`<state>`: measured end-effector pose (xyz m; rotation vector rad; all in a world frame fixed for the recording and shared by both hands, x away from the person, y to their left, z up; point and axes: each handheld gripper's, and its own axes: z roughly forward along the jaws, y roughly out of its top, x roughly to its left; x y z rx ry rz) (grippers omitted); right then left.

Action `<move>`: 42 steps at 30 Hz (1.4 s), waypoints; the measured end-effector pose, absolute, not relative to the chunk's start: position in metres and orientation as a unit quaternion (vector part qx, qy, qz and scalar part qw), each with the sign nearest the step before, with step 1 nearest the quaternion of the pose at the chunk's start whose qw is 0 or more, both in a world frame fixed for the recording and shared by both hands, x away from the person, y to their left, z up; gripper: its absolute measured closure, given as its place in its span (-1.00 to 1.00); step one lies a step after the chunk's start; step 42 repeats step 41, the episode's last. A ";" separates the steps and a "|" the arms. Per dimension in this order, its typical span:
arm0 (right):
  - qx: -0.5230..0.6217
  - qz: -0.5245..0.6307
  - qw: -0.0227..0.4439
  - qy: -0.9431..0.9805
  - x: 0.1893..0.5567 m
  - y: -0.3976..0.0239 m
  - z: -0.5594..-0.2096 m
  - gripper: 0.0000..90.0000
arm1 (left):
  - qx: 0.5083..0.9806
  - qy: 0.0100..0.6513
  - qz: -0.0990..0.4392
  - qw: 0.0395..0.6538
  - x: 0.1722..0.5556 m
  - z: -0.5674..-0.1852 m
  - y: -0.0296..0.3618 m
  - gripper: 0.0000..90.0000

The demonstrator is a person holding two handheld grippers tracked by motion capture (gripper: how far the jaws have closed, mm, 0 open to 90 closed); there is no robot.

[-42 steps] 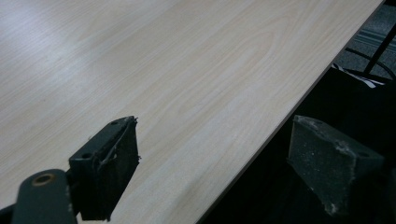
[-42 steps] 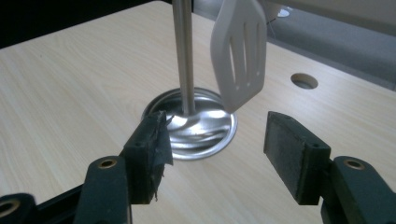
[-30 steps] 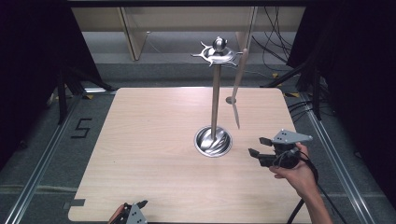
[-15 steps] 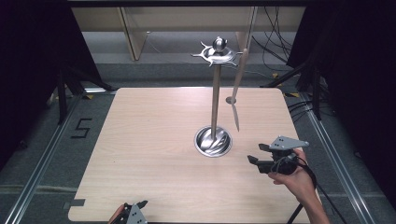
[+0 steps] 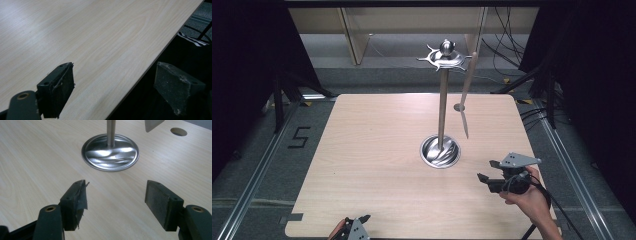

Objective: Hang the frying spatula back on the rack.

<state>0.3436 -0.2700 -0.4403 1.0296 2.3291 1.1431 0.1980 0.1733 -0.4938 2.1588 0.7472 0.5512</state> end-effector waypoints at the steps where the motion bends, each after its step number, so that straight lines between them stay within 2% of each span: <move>1: 0.360 0.404 0.177 0.822 0.344 -0.270 -0.442 -0.23 | 0.848 0.298 0.210 0.384 0.197 -0.493 0.173 -0.66; 16: 0.345 0.392 0.158 0.838 0.331 -0.265 -0.451 -0.29 | 0.848 0.292 0.223 0.382 0.197 -0.494 0.173 -0.66; 17: 0.340 0.393 0.171 0.837 0.331 -0.266 -0.452 -0.29 | 0.848 0.293 0.222 0.383 0.197 -0.494 0.173 -0.66; 18: 0.351 0.391 0.155 0.837 0.327 -0.264 -0.453 -0.29 | 0.847 0.293 0.223 0.383 0.197 -0.495 0.174 -0.66; 42: 0.353 0.380 0.159 0.840 0.297 -0.271 -0.474 -0.29 | 0.848 0.293 0.219 0.384 0.197 -0.496 0.172 -0.66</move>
